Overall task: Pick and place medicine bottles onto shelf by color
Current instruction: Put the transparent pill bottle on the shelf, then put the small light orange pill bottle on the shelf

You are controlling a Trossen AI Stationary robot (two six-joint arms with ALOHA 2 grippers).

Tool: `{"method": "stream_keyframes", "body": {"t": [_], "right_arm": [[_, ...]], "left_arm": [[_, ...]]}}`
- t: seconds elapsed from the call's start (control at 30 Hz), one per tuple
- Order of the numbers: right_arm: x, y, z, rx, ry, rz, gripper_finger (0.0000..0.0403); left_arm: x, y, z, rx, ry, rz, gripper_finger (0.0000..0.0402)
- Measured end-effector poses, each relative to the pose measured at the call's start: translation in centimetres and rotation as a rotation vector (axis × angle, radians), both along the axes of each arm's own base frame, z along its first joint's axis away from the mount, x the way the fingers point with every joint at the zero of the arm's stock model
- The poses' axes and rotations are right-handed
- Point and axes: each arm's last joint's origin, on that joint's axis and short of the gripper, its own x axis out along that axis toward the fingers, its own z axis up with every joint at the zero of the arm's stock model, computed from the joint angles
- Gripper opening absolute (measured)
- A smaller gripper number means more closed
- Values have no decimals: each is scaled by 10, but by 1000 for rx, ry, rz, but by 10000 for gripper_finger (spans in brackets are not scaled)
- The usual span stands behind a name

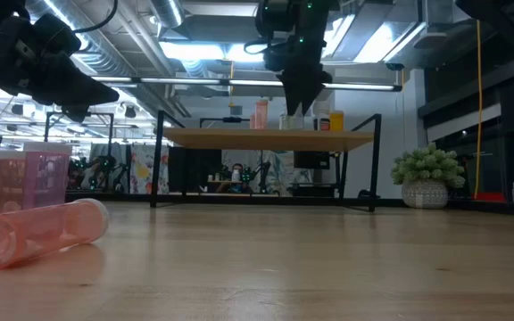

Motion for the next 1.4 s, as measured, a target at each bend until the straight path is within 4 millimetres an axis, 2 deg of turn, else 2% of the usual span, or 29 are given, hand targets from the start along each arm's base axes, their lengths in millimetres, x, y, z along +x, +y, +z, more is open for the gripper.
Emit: {"method": "stream_keyframes", "body": {"t": [0.27,0.53,0.73,0.83,1.03,1.3,1.4], "right_arm": [[-3,-5,3,3,2,-12,228],[-8,-4,36,-26,-70,-17,229],[-16,4,67,-17,-133,-29,229],[-17,17,79,20,-207,-4,229],[-16,56,87,47,-206,102,229],[-15,110,83,81,-113,236,229],[-14,129,84,84,-113,290,229]], "left_arm": [[0,0,0,0,0,0,0],[0,0,0,0,0,0,0],[0,0,0,0,0,0,0],[0,0,0,0,0,0,0],[0,0,0,-1,0,0,0],[0,0,2,-1,-18,-7,0],[1,-2,7,-43,-78,-77,0]]}}
